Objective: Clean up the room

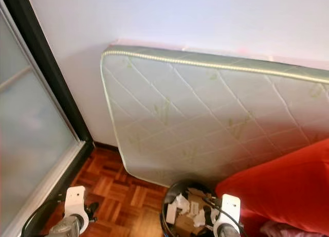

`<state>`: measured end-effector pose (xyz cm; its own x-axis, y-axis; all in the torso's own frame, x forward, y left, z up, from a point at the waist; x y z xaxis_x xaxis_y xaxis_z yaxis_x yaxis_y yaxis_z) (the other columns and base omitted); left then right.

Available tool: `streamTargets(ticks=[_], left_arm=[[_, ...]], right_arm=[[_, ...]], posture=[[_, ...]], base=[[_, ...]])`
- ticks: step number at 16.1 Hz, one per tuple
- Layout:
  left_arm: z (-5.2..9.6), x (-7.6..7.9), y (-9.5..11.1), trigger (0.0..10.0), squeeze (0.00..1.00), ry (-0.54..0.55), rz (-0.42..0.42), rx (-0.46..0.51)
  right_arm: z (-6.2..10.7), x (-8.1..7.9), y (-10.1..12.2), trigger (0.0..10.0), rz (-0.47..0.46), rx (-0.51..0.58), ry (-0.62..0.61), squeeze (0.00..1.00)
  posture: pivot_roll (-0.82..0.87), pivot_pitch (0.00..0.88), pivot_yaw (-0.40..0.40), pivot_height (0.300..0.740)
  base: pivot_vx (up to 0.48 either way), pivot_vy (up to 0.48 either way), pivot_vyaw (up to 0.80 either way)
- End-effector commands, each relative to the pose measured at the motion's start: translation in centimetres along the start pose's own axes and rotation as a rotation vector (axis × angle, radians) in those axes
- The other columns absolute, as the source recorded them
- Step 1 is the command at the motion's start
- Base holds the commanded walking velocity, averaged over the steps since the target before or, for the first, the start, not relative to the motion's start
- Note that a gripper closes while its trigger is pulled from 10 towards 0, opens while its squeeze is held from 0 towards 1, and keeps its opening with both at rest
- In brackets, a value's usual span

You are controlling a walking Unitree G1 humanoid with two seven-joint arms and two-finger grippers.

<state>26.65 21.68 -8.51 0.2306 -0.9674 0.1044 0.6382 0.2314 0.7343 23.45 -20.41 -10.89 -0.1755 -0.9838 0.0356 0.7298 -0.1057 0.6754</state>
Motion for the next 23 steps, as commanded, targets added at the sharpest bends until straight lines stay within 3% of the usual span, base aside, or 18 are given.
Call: streamTargets(ticks=[1,7,11,16,23], left_arm=[[0.2,-0.3,-1.4,10.0,0.0,0.008,-0.006,-0.051],[0.3,0.9,-2.1,10.0,0.0,-0.024,-0.03,-0.07],[0.4,1.4,-2.8,10.0,0.0,-0.023,-0.016,-0.081],[0.7,0.3,-3.3,10.0,0.0,-0.013,-0.036,-0.096],[0.7,0.8,-3.5,10.0,0.0,-0.028,-0.049,-0.102]], right_arm=[[0.1,0.1,-0.4,10.0,0.013,-0.018,-0.005,0.0],[0.1,0.3,-0.7,10.0,0.053,-0.025,-0.01,0.0],[0.3,-0.3,-1.5,10.0,0.122,-0.046,0.047,0.0],[0.4,-2.0,-1.8,10.0,0.158,-0.049,0.096,0.0],[0.7,-1.0,-3.2,10.0,0.142,-0.087,0.066,0.0]], posture=[[0.02,0.0,0.008,0.74],[-0.01,0.0,0.035,0.74],[0.0,0.0,0.005,0.74],[-0.02,0.0,0.023,0.74],[-0.03,0.0,0.033,0.74]], base=[[0.0,0.0,0.0],[0.0,0.0,0.0],[0.0,0.0,0.0],[0.0,0.0,0.0],[0.0,0.0,0.0]])
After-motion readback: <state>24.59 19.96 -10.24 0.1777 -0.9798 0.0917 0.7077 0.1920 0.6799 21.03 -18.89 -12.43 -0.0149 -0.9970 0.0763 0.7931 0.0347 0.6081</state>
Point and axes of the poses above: a point about 5 cm out from each wrist's last joint towards the gripper, its own z axis pointing back from the gripper into the wrist, its own y axis along the axis of the wrist's last joint, x = y × z, the point moved 5 cm from there along -z, pointing out of the wrist towards the gripper, and after that the axes turned 7 degrees about z, right-handed, at the moved point
